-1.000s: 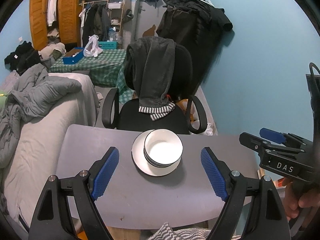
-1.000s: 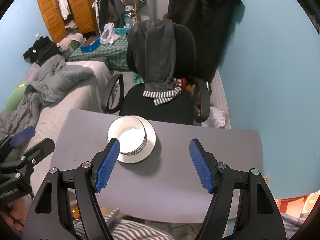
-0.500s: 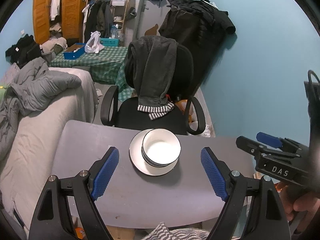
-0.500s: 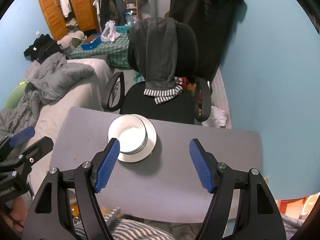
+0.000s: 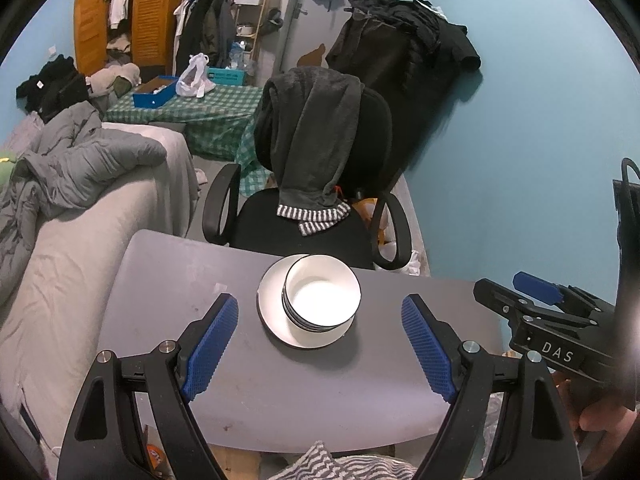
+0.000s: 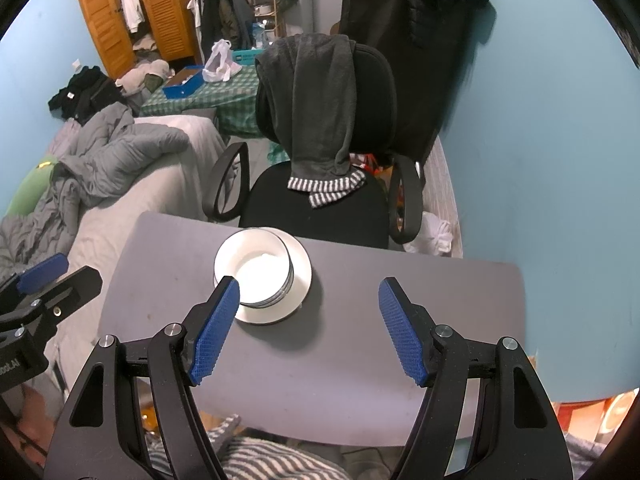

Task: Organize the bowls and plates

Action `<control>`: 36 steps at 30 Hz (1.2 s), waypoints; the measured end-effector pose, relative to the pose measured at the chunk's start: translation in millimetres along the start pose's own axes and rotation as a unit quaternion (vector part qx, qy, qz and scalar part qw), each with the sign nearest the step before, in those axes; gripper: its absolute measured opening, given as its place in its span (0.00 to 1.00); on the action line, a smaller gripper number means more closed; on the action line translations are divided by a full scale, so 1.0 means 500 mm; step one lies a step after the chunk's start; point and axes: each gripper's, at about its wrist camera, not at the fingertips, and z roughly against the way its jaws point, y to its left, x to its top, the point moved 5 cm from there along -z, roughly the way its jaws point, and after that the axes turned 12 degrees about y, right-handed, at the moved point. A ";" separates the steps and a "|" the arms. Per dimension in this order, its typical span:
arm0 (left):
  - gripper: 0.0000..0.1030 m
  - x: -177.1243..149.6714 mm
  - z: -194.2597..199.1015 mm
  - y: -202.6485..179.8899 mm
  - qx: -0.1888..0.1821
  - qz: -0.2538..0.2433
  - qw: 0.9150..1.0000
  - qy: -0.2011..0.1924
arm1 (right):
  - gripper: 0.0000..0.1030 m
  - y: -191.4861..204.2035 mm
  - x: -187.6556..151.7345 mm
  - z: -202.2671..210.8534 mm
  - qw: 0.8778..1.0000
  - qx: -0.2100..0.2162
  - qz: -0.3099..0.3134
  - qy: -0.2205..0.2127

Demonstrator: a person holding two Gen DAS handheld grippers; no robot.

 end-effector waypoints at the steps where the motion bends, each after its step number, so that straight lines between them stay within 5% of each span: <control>1: 0.83 0.000 0.000 -0.002 0.001 -0.001 1.000 0.000 | 0.69 0.000 0.000 0.000 1.000 0.000 0.000 0.000; 36: 0.83 -0.013 -0.008 -0.023 0.019 -0.018 1.000 0.014 | 0.69 -0.002 -0.008 -0.004 1.000 0.000 0.002 0.001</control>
